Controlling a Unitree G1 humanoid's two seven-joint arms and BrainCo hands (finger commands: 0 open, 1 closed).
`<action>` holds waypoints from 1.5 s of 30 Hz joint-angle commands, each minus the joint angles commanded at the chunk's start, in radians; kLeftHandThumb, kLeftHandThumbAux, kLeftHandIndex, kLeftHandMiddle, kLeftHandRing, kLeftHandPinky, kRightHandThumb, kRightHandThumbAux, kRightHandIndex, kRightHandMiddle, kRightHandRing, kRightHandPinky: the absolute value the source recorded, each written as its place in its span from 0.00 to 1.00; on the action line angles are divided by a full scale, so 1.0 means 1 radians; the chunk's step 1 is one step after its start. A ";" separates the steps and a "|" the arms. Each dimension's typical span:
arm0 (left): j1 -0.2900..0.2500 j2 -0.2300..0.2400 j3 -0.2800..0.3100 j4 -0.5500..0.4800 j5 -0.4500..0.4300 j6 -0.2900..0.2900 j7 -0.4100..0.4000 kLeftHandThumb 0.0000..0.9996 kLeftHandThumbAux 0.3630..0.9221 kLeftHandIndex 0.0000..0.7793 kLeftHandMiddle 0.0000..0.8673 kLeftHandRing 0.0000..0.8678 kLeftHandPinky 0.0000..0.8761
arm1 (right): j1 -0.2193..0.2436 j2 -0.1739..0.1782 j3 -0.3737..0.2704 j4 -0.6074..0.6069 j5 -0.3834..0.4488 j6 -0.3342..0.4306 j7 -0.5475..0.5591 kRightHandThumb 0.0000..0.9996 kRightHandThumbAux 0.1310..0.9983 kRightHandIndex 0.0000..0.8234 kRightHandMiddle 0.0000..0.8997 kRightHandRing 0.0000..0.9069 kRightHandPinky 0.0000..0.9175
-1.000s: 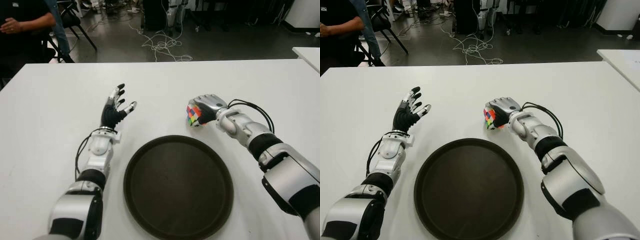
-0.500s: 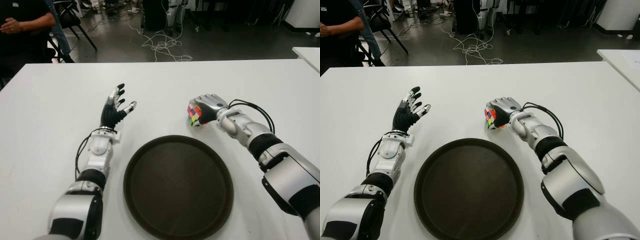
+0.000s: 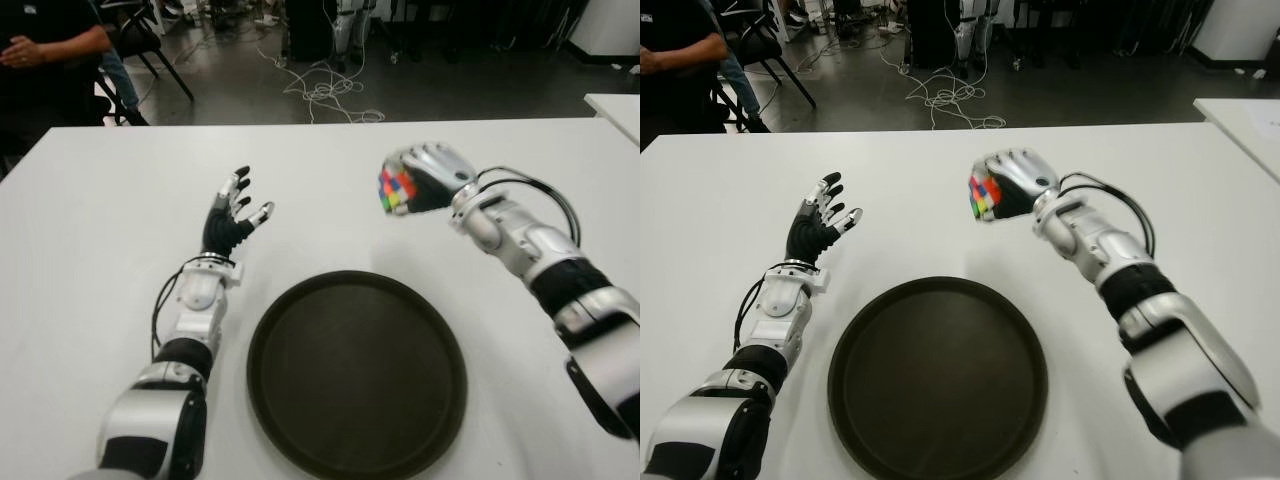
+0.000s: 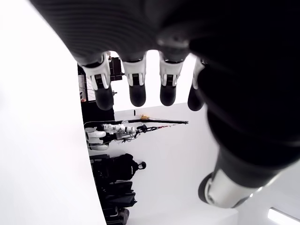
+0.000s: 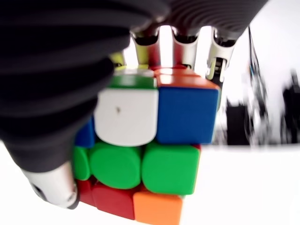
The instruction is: Pick up the Rubik's Cube and put it in the plate
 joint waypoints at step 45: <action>-0.002 0.000 -0.010 0.010 0.015 -0.012 0.030 0.00 0.75 0.04 0.07 0.03 0.00 | 0.052 0.099 0.120 0.019 0.264 -0.184 0.752 0.82 0.66 0.44 0.55 0.52 0.53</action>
